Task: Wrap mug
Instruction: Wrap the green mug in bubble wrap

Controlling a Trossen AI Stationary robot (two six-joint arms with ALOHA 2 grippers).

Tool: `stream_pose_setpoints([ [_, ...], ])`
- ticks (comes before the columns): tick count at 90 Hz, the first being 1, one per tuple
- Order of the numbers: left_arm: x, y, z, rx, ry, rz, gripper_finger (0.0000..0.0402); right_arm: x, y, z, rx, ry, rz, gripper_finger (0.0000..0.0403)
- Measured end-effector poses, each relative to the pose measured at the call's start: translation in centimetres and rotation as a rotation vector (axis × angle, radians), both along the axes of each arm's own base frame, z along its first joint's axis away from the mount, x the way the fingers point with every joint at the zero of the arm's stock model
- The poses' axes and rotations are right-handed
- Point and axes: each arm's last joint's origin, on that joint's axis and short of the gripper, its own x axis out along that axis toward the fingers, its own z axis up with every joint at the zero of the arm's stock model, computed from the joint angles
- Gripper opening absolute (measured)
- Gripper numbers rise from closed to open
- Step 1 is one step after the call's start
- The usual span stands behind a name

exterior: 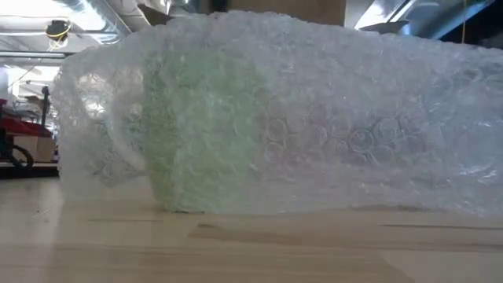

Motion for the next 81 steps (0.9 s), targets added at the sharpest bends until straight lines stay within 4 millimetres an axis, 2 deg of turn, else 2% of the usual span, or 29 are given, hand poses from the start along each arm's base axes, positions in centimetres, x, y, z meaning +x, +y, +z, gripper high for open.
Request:
stream_pose_setpoints([
  [11, 0.0, 1.2, -0.2, 0.01, 0.071, 0.053, 0.0, -3.6, -2.0, -1.0, -0.044, -0.006, -0.099, 0.0046],
  [20, -0.2, 2.1, 0.2, 0.019, 0.078, 0.082, 0.0, -7.3, -3.6, -1.4, 0.034, -0.068, -0.136, 0.0046],
  [28, -0.4, 3.1, 1.0, 0.044, 0.097, 0.081, 0.0, -10.2, -4.8, -3.1, 0.084, -0.079, -0.116, 0.0046],
  [34, -0.6, 4.1, 1.8, 0.068, 0.114, 0.082, 0.0, -12.0, -5.6, -3.5, 0.136, -0.102, -0.096, 0.0046],
  [42, -0.7, 5.7, 2.8, 0.106, 0.127, 0.088, 0.0, -13.8, -6.3, -3.0, 0.2, -0.133, -0.065, 0.0046],
  [51, -0.9, 7.5, 3.6, 0.144, 0.149, 0.089, 0.0, -14.9, -6.7, -2.7, 0.164, -0.091, -0.053, 0.0046],
  [62, -1.1, 9.9, 3.7, 0.162, 0.175, 0.097, 0.0, -15.9, -7.2, -0.5, 0.092, -0.077, -0.053, 0.0043],
  [72, -1.3, 12.0, 3.2, 0.14, 0.174, 0.111, 0.0, -17.0, -7.8, 0.3, 0.016, 0.117, -0.11, 0.0022],
  [81, -1.5, 13.5, 2.7, 0.116, 0.169, 0.121, 0.0, -18.2, -8.1, 2.4, 0.047, 0.253, -0.169, 0.0004],
])
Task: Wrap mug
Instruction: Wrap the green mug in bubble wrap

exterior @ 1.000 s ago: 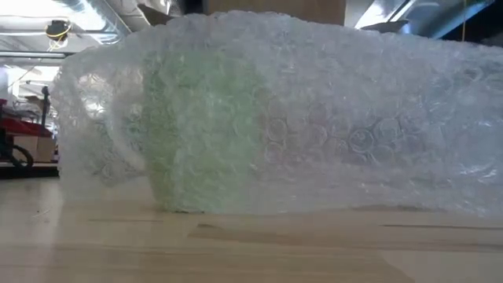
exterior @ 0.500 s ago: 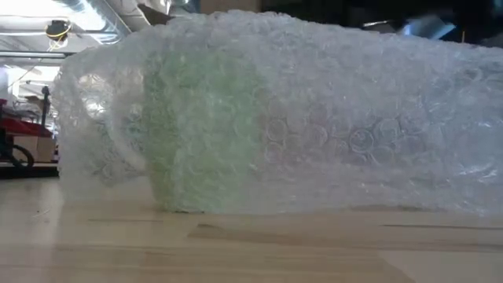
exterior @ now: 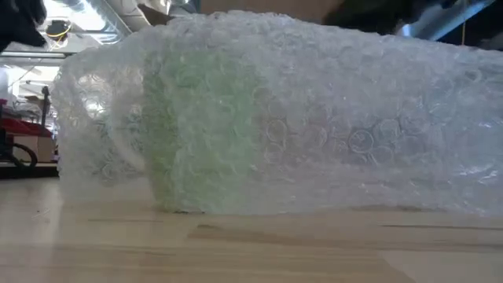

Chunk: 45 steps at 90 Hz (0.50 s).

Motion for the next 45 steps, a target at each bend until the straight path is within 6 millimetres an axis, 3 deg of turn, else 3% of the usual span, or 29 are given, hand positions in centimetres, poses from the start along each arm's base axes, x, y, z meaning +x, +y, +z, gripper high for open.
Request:
stream_pose_setpoints([
  [22, 0.7, 1.7, 0.3, 0.015, -0.067, 0.014, 0.0, -2.6, 1.4, 3.7, 0.057, 0.235, -0.032, 0.0014],
  [45, 2.1, 1.9, 1.1, 0.017, 0.003, -0.053, 0.0, -3.9, 3.5, 3.5, 0.093, 0.27, -0.073, 0.0002],
])
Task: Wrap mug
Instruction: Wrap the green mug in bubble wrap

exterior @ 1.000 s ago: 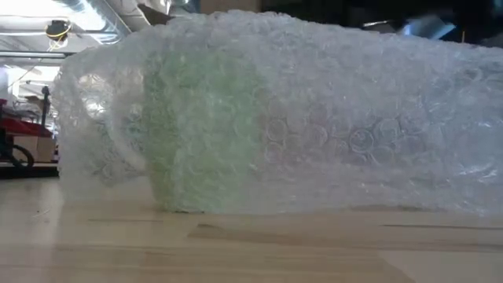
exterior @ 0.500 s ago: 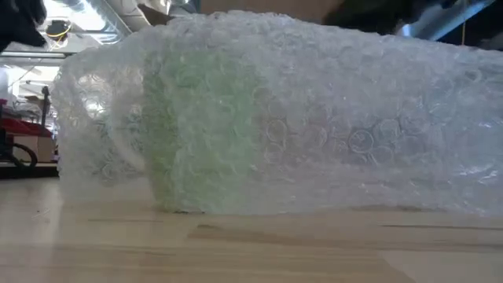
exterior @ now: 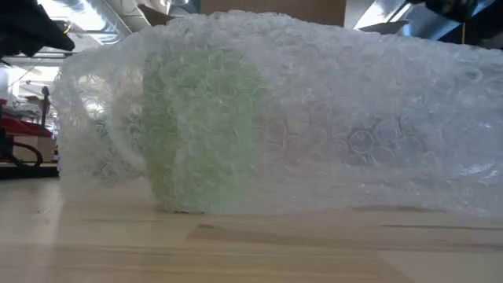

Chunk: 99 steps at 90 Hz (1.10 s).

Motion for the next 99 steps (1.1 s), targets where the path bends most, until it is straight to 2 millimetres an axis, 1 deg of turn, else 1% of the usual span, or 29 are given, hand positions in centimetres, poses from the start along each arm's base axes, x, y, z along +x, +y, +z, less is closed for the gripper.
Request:
stream_pose_setpoints([
  [23, 1.7, 0.6, 0.4, 0.006, 0.088, -0.071, 0.0, 1.4, 1.3, -2.4, -0.033, 0.091, 0.026, 0.0001],
  [31, 2.5, 1.0, -0.1, 0.014, 0.123, -0.1, 0.0, 2.3, 1.9, -3.1, -0.047, 0.076, 0.034, 0.0001],
  [39, 3.3, 1.6, -1.1, 0.022, 0.138, -0.129, 0.0, 3.2, 2.2, -3.3, -0.087, 0.026, 0.059, 0.0001],
  [50, 4.2, 2.7, -2.8, 0.027, 0.166, -0.138, 0.0, 4.4, 1.3, -3.0, -0.101, -0.019, 0.053, 0.0001],
  [57, 4.7, 3.4, -3.2, 0.028, 0.151, -0.166, 0.0, 5.1, 0.4, -2.8, -0.072, -0.002, 0.053, 0.0001],
  [62, 5.1, 3.9, -2.9, 0.035, 0.115, -0.203, 0.0, 5.5, -0.2, -2.6, -0.043, 0.015, 0.08, 0.0005],
  [70, 5.6, 4.7, -2.6, 0.041, 0.078, -0.239, 0.0, 6.2, -0.9, -2.1, -0.009, 0.002, 0.094, 0.0024],
  [83, 5.8, 5.7, -2.7, -0.029, 0.077, -0.197, 0.0, 6.7, -1.5, -1.9, -0.004, -0.006, 0.144, 0.0076],
  [89, 5.8, 5.8, -2.7, -0.067, 0.077, -0.185, 0.0, 6.8, -1.3, -1.9, -0.003, -0.003, 0.191, 0.0102],
  [99, 5.9, 5.8, -2.5, -0.108, 0.043, -0.167, 0.0, 6.9, -1.0, -2.6, 0.008, 0.039, 0.258, 0.0139],
])
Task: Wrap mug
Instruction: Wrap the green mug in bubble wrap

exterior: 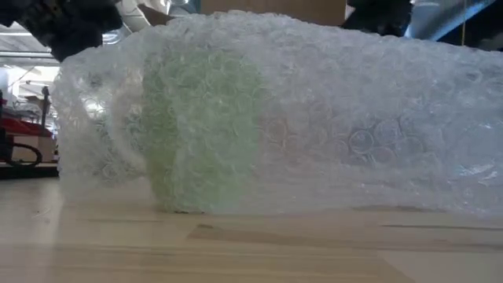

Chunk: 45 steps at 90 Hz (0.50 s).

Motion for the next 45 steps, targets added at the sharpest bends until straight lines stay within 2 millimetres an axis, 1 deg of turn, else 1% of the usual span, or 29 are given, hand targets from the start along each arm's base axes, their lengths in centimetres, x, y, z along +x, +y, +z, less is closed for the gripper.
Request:
stream_pose_setpoints([
  [12, 0.2, 0.0, 0.4, -0.016, -0.044, 0.006, 0.0, 0.4, 0.4, -1.0, 0.021, 0.051, 0.058, 0.017],
  [22, 0.3, -0.1, 0.5, -0.017, -0.063, 0.005, 0.0, 0.9, 0.7, -2.0, -0.014, 0.079, 0.097, 0.0186],
  [32, 0.3, 0.0, 0.5, -0.019, -0.059, 0.008, 0.0, 1.2, 0.9, -2.8, -0.025, 0.102, 0.1, 0.0194],
  [45, 0.3, 0.0, 0.5, -0.019, -0.058, 0.009, 0.0, 1.6, 1.1, -3.8, -0.018, 0.137, 0.117, 0.0194],
])
